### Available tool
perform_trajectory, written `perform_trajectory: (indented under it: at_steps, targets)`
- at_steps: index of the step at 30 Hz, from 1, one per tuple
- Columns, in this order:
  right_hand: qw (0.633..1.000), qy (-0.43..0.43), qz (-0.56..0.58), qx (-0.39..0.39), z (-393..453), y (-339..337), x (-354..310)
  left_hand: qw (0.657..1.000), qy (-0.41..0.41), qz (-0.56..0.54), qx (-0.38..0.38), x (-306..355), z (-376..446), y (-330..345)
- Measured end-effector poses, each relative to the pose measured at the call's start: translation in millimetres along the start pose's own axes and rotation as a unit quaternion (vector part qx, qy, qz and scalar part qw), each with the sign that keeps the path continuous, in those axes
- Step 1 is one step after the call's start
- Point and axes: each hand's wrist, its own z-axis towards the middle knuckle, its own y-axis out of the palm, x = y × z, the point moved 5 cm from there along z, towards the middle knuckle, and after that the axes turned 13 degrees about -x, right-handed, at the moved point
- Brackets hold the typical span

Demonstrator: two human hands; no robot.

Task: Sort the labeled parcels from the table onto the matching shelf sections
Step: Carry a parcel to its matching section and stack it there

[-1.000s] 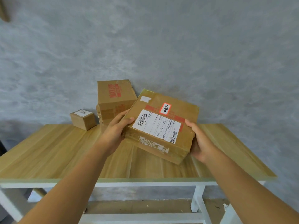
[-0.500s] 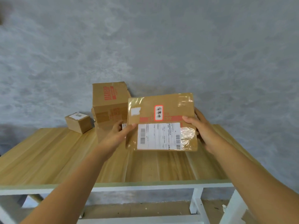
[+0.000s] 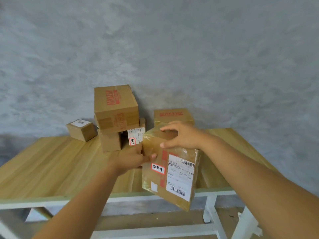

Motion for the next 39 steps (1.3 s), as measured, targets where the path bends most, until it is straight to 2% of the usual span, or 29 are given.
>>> perform_trajectory:
  at_steps: [3,5,7,9,12,15,20,24,27,30,32,34,36,39]
  targets:
    - [0.984,0.098,-0.135,0.070,-4.9,-10.7,0.8,0.999,0.020,-0.003,0.049,-1.4,5.2,2.4]
    - [0.974,0.137,-0.162,0.081,-9.5,-11.9,7.9,0.997,0.013,0.033,0.063,0.2,8.3,8.1]
    - [0.976,0.162,-0.115,0.092,-15.9,-12.8,24.0,0.996,0.010,0.057,0.073,3.3,13.7,15.4]
    - [0.977,0.171,-0.014,0.124,-23.6,-18.6,40.5,0.994,-0.005,0.051,0.100,8.6,19.6,21.7]
    - [0.965,0.133,0.110,0.199,-34.2,-30.3,57.0,0.987,-0.053,0.083,0.127,13.8,30.4,29.0]
    - [0.965,0.102,0.110,0.215,-49.4,-30.8,74.2,0.985,-0.084,0.112,0.100,12.4,39.1,40.4]
    - [0.967,0.058,0.099,0.228,-66.6,-17.6,91.6,0.983,-0.092,0.127,0.099,6.2,49.1,43.2]
    - [0.968,0.052,0.103,0.224,-61.3,-21.4,92.1,0.981,-0.084,0.110,0.135,-2.7,50.6,44.5]
    - [0.965,0.057,0.145,0.212,-59.2,-22.3,100.6,0.977,-0.095,0.102,0.158,-14.1,52.7,46.6]
    - [0.939,0.056,0.197,0.276,-59.4,-14.7,108.4,0.979,-0.097,0.095,0.155,-17.5,56.4,49.2]
    - [0.894,0.095,0.311,0.309,-62.4,3.5,122.4,0.982,-0.093,0.088,0.139,-16.9,60.9,53.8]
    - [0.866,0.111,0.418,0.252,-62.0,32.9,136.5,0.983,-0.089,0.097,0.129,-14.8,65.1,58.9]
    - [0.877,0.086,0.445,0.162,-60.1,52.0,141.5,0.985,-0.078,0.099,0.120,-12.7,67.0,62.6]
    - [0.875,0.066,0.455,0.151,-63.3,46.2,144.9,0.990,-0.029,0.063,0.126,-5.1,64.2,65.1]
